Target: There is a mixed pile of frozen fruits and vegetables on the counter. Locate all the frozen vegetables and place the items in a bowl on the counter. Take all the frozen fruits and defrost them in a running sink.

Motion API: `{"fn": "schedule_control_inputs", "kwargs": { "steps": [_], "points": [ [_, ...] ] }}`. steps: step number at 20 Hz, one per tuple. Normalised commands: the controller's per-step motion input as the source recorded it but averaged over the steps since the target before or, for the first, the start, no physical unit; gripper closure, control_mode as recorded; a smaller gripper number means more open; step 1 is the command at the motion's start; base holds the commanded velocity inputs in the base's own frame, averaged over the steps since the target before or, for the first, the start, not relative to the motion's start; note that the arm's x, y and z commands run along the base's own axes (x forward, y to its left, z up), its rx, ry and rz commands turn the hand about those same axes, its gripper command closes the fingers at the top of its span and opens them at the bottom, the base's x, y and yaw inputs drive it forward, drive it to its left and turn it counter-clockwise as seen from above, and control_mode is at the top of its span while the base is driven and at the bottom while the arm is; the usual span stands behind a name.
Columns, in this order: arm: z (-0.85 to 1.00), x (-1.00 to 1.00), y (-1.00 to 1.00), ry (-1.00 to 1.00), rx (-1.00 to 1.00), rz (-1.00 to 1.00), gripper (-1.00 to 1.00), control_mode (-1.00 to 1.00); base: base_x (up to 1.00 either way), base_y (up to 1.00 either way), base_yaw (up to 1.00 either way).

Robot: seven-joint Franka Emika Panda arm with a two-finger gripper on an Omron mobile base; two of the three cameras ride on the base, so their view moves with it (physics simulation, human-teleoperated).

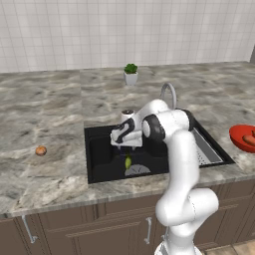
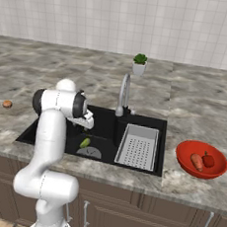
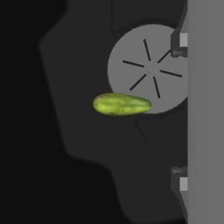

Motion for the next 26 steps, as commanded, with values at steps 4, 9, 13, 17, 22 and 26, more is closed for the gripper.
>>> {"fn": "schedule_control_inputs", "kwargs": {
  "steps": [4, 9, 13, 17, 22, 26],
  "points": [
    [0.63, -0.34, 0.22, -0.09, -0.01, 0.13, -1.0, -1.0, 0.0, 0.0, 0.0],
    [0.59, -0.39, 0.22, -0.07, -0.01, 0.15, -1.0, -1.0, 0.0, 0.0, 0.0],
    [0.51, -0.31, 0.33, -0.04, -0.03, 0.21, -1.0, -1.0, 0.0, 0.0, 0.0],
    [0.41, -0.08, 0.49, -0.01, -0.02, 0.3, -1.0, -1.0, 0.0, 0.0, 0.0],
    [0.22, 0.0, 0.28, -0.06, 0.0, 0.44, -1.0, -1.0, 0.0, 0.0, 0.0],
    [-0.06, 0.0, 0.01, -0.02, 0.11, 0.5, -1.0, -1.0, 0.0, 0.0, 0.0]
  ]
}}
